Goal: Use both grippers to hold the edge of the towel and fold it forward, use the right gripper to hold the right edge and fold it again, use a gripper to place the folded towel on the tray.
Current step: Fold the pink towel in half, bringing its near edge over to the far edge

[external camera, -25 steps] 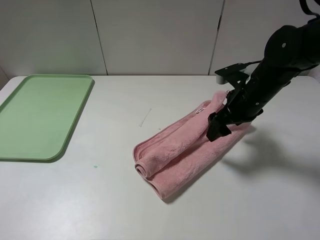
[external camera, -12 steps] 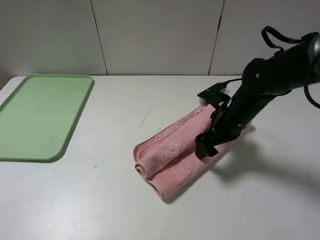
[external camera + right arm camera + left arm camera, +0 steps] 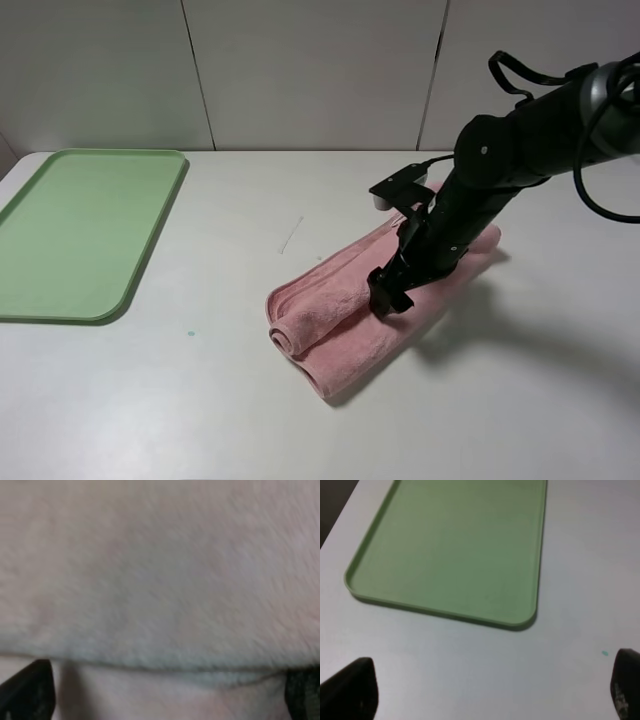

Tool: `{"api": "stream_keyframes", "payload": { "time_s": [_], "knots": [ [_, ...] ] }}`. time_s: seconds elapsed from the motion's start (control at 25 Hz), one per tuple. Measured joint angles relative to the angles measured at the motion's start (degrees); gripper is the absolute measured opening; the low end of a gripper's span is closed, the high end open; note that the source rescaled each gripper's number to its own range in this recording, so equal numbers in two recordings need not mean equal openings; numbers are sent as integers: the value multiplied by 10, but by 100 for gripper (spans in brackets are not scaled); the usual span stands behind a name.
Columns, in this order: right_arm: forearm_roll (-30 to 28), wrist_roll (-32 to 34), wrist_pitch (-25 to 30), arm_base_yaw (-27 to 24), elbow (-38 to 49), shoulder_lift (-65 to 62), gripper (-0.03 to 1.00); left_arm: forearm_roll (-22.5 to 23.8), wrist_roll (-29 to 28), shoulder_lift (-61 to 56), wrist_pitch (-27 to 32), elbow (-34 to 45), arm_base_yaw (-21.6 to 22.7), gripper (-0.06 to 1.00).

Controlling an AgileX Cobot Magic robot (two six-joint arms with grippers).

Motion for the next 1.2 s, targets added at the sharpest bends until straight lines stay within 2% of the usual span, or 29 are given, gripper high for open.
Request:
{"api": "stream_keyframes", "payload": {
  "time_s": [0.4,0.6,0.84,1.2],
  "knots": [
    [-22,42,17,49,-72,2,100,0,0,0,0,0,0,92],
    [-24,50,21,51,-87,3,100,0,0,0,0,0,0,92],
    [-54,79,49,51,-87,3,100,0,0,0,0,0,0,92],
    [-30,77,20,51,-87,4,100,0,0,0,0,0,0,92]
  ]
}}
